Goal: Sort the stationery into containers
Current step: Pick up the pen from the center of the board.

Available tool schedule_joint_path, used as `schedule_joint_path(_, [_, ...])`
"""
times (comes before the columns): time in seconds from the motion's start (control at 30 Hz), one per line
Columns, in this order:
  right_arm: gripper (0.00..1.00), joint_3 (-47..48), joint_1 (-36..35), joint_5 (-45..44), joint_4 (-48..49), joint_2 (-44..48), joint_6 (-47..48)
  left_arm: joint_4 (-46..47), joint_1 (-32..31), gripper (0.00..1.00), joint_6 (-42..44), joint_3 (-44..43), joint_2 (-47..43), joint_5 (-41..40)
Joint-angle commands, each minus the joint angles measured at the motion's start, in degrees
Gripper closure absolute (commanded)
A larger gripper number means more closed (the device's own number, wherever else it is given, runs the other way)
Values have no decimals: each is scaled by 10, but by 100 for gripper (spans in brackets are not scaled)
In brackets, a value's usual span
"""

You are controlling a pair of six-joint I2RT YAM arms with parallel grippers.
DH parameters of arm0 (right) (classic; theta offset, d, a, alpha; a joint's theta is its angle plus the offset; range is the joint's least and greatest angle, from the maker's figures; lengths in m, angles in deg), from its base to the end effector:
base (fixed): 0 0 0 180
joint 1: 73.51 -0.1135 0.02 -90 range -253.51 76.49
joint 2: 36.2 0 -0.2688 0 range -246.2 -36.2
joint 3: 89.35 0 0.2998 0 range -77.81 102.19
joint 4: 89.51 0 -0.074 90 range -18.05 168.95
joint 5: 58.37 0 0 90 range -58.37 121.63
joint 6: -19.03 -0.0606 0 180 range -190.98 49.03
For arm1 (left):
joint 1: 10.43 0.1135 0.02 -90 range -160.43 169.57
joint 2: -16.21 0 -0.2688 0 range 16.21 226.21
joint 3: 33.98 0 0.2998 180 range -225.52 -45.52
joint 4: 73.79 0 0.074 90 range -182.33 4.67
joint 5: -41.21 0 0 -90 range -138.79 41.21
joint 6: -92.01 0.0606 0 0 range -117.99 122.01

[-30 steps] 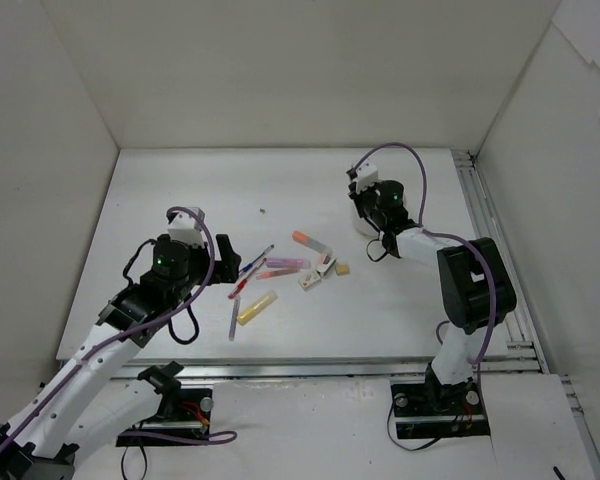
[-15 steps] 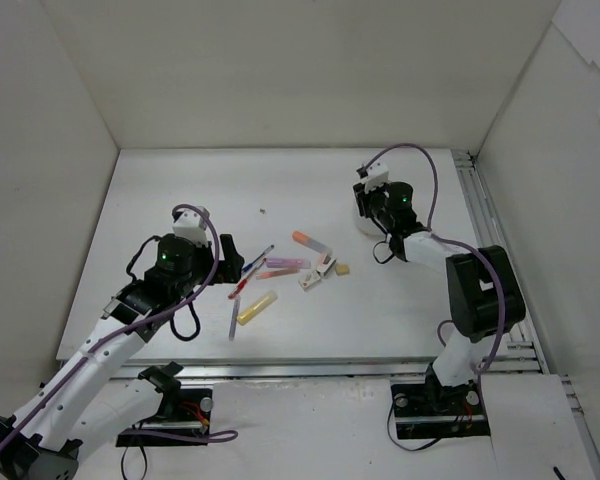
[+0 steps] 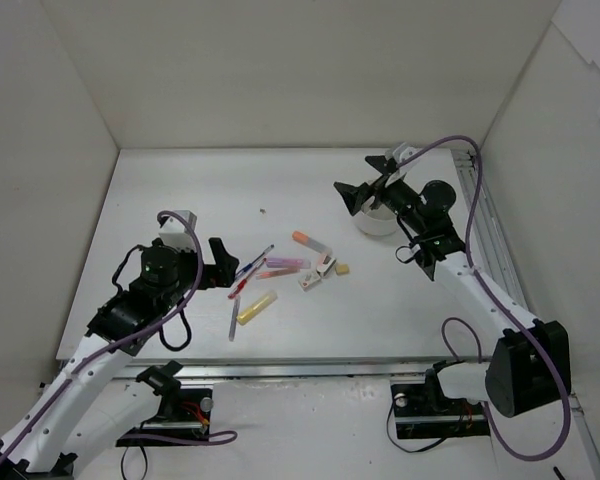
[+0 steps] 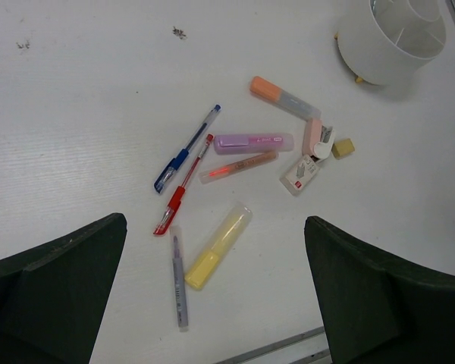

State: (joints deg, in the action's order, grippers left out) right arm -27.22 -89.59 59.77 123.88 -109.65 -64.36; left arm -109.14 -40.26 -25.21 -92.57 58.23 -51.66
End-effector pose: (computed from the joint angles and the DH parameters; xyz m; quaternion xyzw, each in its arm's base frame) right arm 0.3337 0.1259 0.3602 -0.3043 0.4917 0.2018 0.7905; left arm 0.2054 -0.1143 0.3356 0.0039 0.8129 -0.2601 0.5211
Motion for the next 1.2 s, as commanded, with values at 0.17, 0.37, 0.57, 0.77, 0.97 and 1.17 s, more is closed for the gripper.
schedule_joint_path(0.17, [2,2,-24,166,-8,-64,-177,11,5,0,-13,-11,-36,-41])
schedule_joint_path(0.37, [2,68,-189,-154,-333,-63,-9,-40,5,0,-56,-16,4,-80])
schedule_joint_path(0.57, [2,58,-270,-147,-339,-103,51,-54,5,0,-92,27,-9,-85])
schedule_joint_path(0.77, [2,145,-330,-127,-410,-222,131,-97,5,0,-126,49,-47,-108])
schedule_joint_path(0.97, [2,205,-342,-108,-435,-304,147,-113,5,0,-147,68,-61,-115])
schedule_joint_path(1.17, [5,242,-342,-118,-446,-353,154,-106,5,0,-147,84,-83,-113])
